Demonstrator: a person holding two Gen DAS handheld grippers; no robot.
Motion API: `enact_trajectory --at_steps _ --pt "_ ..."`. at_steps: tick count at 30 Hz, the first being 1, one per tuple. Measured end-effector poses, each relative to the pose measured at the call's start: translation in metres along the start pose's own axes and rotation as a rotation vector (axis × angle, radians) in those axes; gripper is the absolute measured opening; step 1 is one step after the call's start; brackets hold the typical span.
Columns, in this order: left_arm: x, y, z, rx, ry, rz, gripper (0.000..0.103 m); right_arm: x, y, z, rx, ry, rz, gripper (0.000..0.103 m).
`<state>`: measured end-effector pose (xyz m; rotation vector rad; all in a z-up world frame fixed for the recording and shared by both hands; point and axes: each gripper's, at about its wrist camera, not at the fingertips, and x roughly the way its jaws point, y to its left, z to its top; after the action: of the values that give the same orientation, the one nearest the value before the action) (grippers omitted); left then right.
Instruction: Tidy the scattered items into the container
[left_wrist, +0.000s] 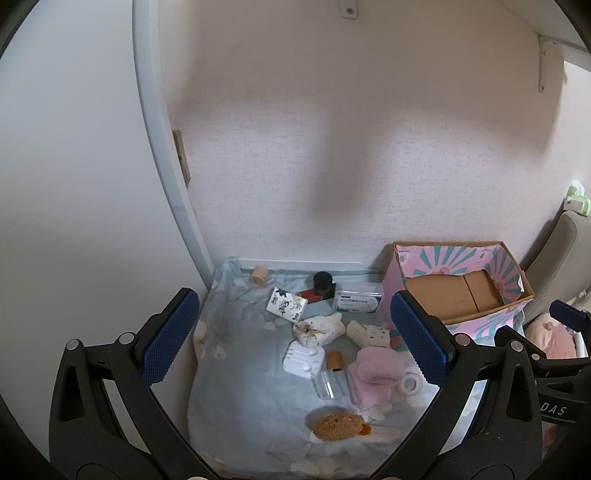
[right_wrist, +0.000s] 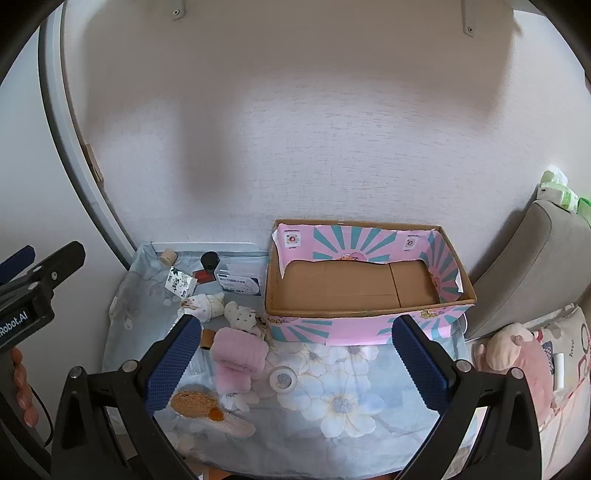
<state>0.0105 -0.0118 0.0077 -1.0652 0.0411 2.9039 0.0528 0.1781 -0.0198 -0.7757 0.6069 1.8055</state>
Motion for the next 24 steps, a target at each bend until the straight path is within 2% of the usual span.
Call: enact_trajectory --at_steps 7,12,16,19,22,24 --pt "-0.001 0.007 -0.002 -0.019 0.018 -0.023 0.103 -0.001 -0.001 0.0 0.007 0.0 0.005 0.103" --pt "-0.001 0.027 0.002 -0.048 0.012 -0.037 0.103 -0.002 -0.003 0.001 0.007 0.003 0.004 0.103" --pt "0.008 0.033 0.002 -0.035 0.024 -0.041 0.103 -0.002 -0.015 0.003 0.036 -0.018 0.023 0.103" --pt "0.024 0.032 -0.007 -0.002 0.062 -0.055 0.103 0.003 -0.024 0.002 0.052 -0.019 0.041 0.103" --pt "0.051 0.037 -0.026 -0.01 0.154 -0.125 0.103 0.017 -0.027 -0.004 0.05 0.006 0.076 0.103" --pt "0.064 0.037 -0.037 -0.01 0.19 -0.142 0.103 0.03 -0.027 -0.011 0.046 0.041 0.089 0.103"
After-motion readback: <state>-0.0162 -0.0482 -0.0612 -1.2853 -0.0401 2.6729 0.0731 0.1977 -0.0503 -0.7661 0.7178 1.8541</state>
